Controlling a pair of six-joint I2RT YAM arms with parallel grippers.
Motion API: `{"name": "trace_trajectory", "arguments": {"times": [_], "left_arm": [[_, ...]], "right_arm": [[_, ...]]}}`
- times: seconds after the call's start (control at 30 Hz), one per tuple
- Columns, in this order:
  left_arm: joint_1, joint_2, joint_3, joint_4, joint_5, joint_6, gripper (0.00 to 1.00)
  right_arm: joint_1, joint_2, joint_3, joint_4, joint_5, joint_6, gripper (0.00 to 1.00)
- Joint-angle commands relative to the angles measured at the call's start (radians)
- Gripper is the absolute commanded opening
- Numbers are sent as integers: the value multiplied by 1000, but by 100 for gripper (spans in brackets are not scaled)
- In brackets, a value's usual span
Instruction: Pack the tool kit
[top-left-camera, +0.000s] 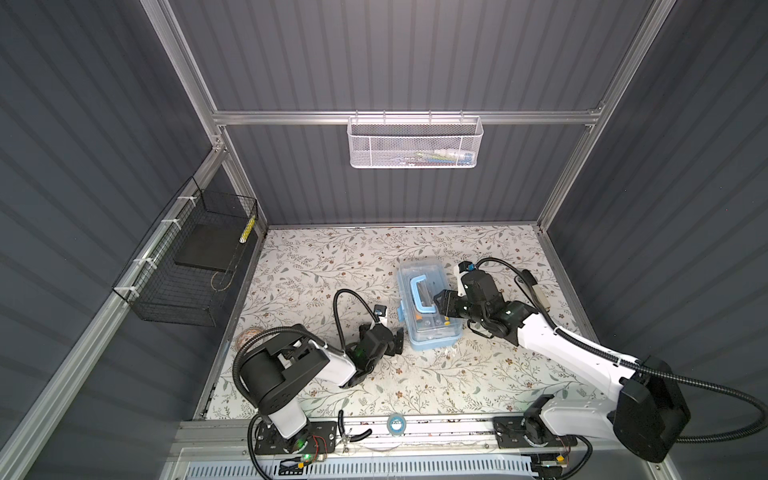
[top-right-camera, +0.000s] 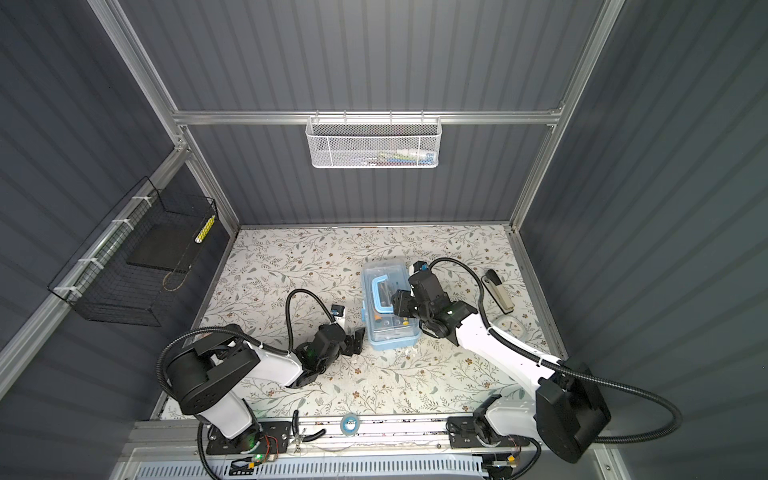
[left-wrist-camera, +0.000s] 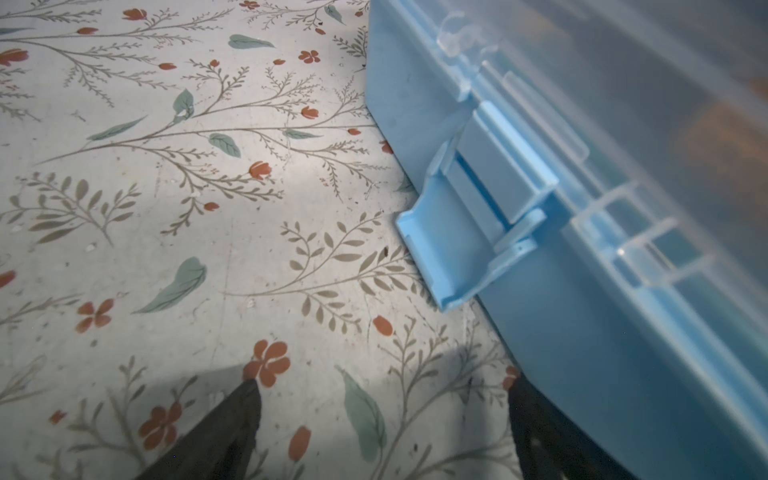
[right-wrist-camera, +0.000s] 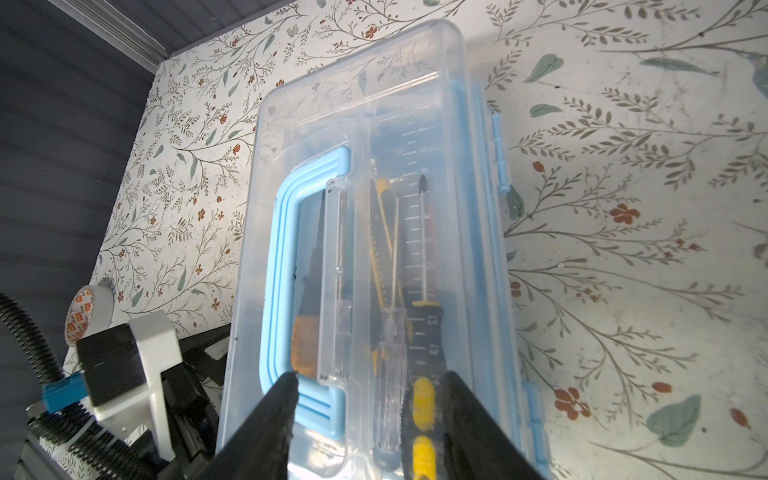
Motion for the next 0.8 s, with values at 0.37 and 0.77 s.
{"name": "trace_trajectory", "arguments": {"times": [0.37,0.77], "left_arm": [[-7,134,81,39,-89,7,92],[-7,167,108,41,-215,19,92]], "right_arm": [[-24,1,-34,-10,-33,8,57],[-33,27,-25,-5,-51,6,57]]}}
